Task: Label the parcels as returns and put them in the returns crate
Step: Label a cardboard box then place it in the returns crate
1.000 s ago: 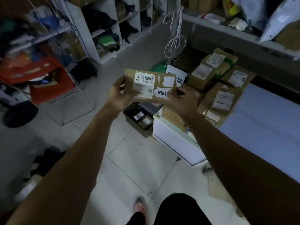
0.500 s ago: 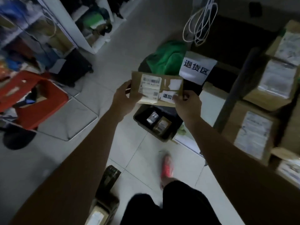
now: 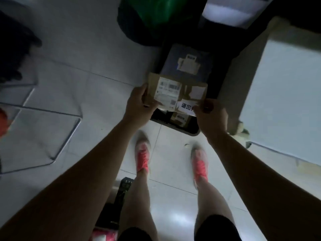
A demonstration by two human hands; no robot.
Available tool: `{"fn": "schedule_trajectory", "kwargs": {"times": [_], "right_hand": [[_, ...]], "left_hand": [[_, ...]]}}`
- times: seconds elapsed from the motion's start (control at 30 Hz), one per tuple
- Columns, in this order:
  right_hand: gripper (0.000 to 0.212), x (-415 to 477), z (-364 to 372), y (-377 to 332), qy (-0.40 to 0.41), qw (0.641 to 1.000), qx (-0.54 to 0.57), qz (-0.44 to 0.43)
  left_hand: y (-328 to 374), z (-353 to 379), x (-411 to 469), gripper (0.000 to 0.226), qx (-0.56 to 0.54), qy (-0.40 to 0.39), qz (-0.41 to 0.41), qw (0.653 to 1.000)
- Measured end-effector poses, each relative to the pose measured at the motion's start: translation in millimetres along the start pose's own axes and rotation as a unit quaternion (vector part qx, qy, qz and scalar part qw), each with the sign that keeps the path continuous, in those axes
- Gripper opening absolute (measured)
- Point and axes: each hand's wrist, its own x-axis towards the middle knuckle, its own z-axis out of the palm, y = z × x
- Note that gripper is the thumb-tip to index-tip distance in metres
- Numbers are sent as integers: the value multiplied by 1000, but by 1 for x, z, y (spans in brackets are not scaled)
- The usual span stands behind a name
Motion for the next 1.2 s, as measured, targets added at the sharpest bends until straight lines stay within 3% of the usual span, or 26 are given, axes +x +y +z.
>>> {"fn": "schedule_trajectory", "kwargs": {"times": [0.27, 0.37, 0.47, 0.6, 0.73, 0.9, 1.03, 1.2], "right_hand": [[33, 94, 161, 102, -4, 1000, -24, 20], [35, 131, 198, 130, -13, 1000, -1, 16], [32, 152, 225, 150, -13, 1000, 15, 6], [30, 163, 237, 166, -5, 1000, 22, -3], [27, 168, 239, 169, -8, 1000, 9, -7], [19, 172, 238, 166, -24, 1000, 17, -6], [27, 173, 235, 169, -30, 999, 33, 6], [32, 174, 228, 173, -22, 1000, 17, 7]], "left_hand": [[-184, 80, 87, 61, 61, -43, -49, 996], [-226, 107, 116, 66, 71, -30, -79, 994], [-253, 127, 140, 59, 88, -20, -48, 995], [-268, 147, 149, 61, 134, 2, -48, 990], [-269, 153, 149, 66, 113, 13, -68, 991], [-270, 150, 148, 60, 111, 44, -31, 992], [-263, 154, 147, 59, 104, 59, -51, 991], [-263, 161, 144, 61, 92, 14, -118, 989]]}}
